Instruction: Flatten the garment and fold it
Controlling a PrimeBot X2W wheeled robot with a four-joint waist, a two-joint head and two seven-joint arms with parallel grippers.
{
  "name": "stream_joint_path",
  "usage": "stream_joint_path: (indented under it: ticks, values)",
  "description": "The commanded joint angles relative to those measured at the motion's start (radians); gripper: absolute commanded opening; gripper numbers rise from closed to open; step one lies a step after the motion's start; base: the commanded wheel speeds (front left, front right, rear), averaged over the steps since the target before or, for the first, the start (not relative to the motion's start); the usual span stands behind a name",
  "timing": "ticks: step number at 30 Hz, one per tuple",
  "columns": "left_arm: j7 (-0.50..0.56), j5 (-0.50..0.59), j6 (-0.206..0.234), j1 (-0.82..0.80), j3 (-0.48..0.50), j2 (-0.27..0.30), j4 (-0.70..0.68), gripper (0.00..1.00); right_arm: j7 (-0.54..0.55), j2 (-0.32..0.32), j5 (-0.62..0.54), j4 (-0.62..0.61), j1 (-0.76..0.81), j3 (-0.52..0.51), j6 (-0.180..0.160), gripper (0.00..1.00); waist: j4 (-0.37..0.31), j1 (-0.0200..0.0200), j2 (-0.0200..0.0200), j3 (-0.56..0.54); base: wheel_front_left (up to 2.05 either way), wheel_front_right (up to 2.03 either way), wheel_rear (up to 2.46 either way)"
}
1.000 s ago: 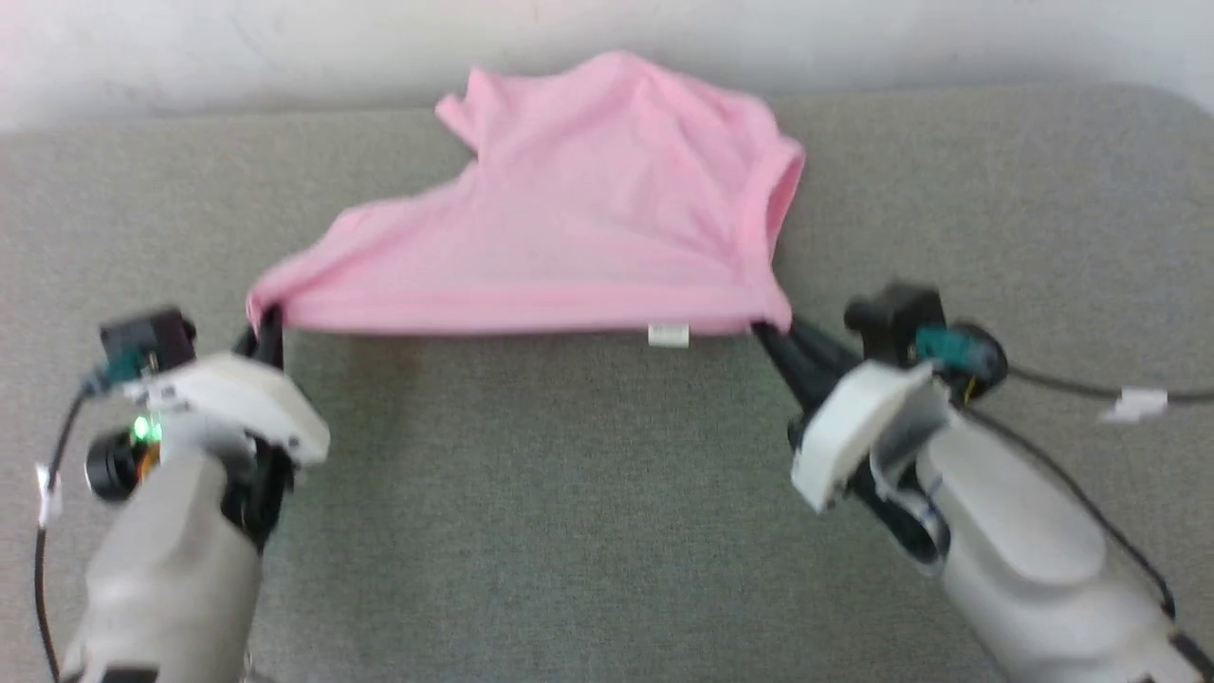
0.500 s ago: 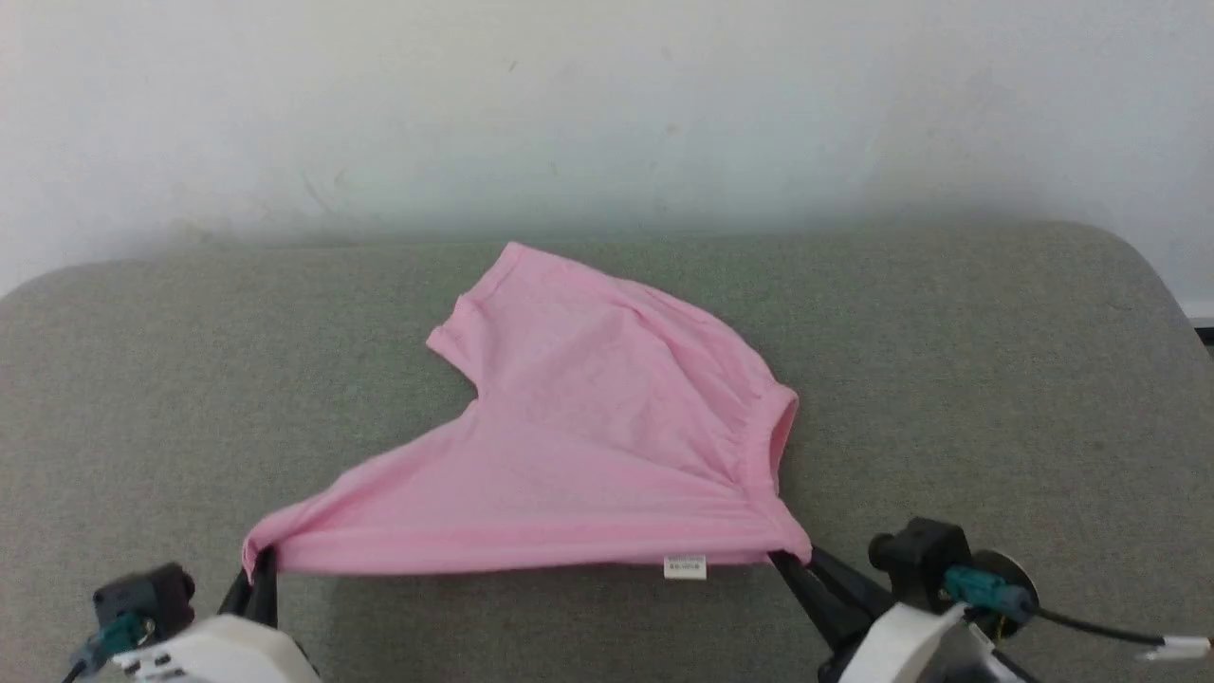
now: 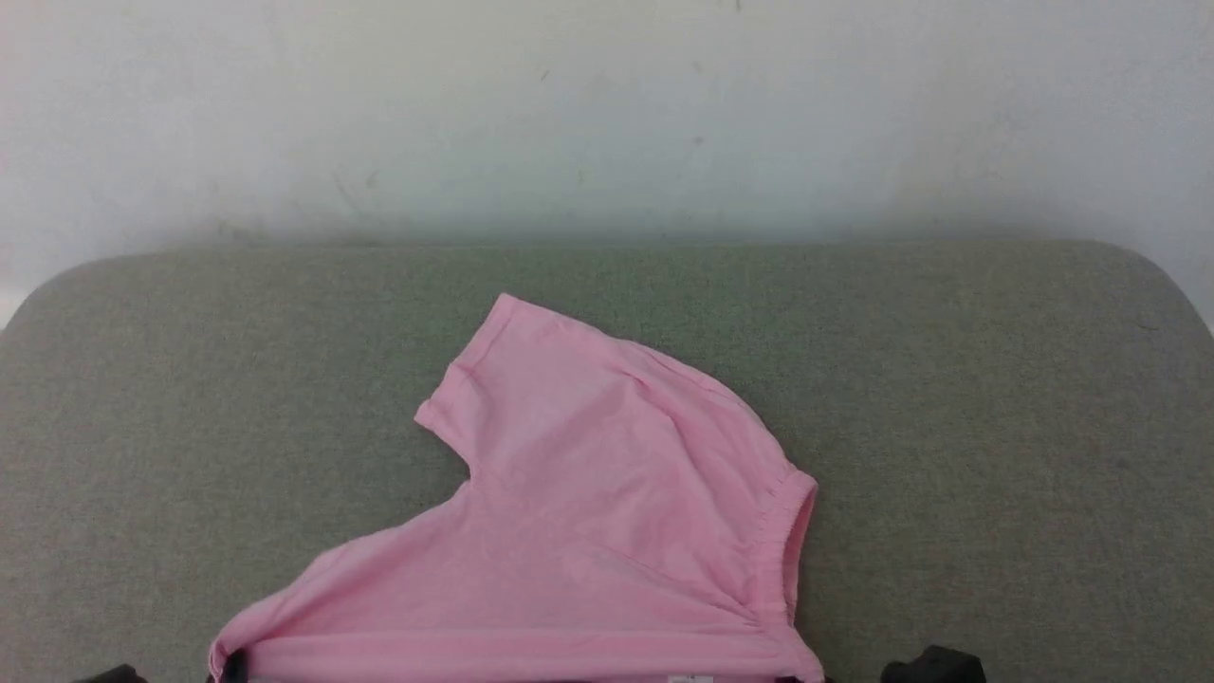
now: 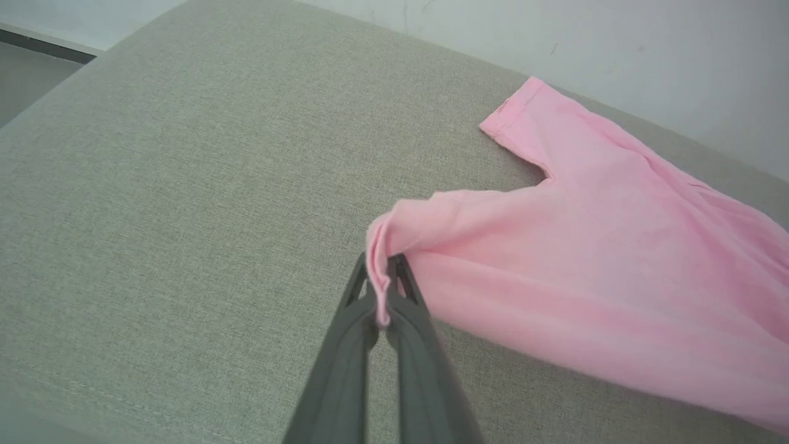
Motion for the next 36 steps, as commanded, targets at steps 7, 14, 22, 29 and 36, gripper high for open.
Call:
stream_joint_path:
  ticks: [7, 14, 22, 29, 36]
  values:
    - [0.024, -0.019, -0.098, -0.217, -0.002, 0.028, 0.065, 0.00, 0.018, 0.029, 0.000, 0.007, -0.096, -0.008, -0.002, 0.00, -0.004, 0.0001, 0.0000, 0.073, 0.00, 0.00, 0.00]
    - [0.108, -0.013, -0.240, -0.596, -0.082, 0.025, 0.291, 0.00, 0.054, 0.041, 0.034, 0.101, -0.305, -0.029, -0.002, 0.00, -0.046, 0.0001, 0.0000, 0.178, 0.00, 0.00, 0.00]
    - [0.254, 0.004, -0.366, -1.007, -0.192, -0.041, 0.620, 0.00, 0.064, 0.064, 0.075, 0.212, -0.508, -0.049, -0.002, 0.00, -0.114, 0.0001, 0.0000, 0.298, 0.00, 0.00, 0.00]
    - [0.332, 0.020, -0.424, -1.236, -0.244, -0.096, 0.891, 0.00, 0.059, 0.084, 0.114, 0.328, -0.632, -0.023, -0.002, 0.00, -0.177, 0.0001, 0.0000, 0.366, 0.00, 0.00, 0.00]
    - [0.328, 0.034, -0.460, -1.361, -0.262, -0.129, 1.104, 0.00, 0.015, 0.094, 0.144, 0.423, -0.723, 0.019, -0.002, 0.00, -0.222, 0.0001, 0.0000, 0.412, 0.00, 0.00, 0.00]
